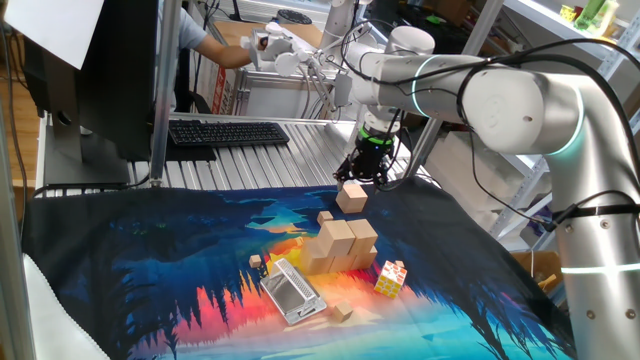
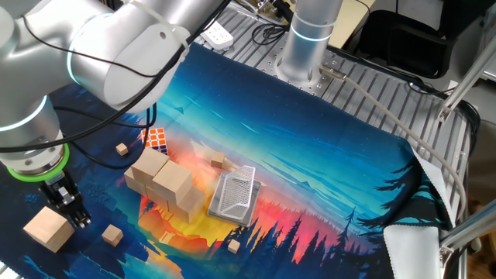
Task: Stack the blocks into a pyramid shape
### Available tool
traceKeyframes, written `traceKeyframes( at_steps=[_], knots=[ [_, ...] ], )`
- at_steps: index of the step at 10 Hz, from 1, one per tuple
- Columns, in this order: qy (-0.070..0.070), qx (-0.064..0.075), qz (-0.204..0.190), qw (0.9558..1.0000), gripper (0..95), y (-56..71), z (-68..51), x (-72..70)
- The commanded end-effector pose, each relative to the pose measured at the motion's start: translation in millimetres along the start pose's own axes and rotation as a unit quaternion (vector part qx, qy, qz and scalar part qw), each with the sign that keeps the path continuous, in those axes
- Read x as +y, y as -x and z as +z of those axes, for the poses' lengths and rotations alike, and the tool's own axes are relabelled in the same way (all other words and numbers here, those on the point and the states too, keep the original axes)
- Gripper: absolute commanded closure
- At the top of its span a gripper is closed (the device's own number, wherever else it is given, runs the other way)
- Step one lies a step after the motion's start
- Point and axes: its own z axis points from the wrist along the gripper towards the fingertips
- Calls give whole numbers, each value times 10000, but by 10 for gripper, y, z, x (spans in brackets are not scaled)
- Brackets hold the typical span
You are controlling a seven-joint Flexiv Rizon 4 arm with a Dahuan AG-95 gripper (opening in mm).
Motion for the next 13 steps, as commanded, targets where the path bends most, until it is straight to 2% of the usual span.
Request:
traceKeyframes(
  at_steps=[1,6,13],
  knots=[
    [-8,-8,-7,10000,0,-4,4,-6],
    [-1,-19,-48,10000,0,-4,28,-46],
    [17,-6,-67,10000,0,-3,2,-56]
  ],
)
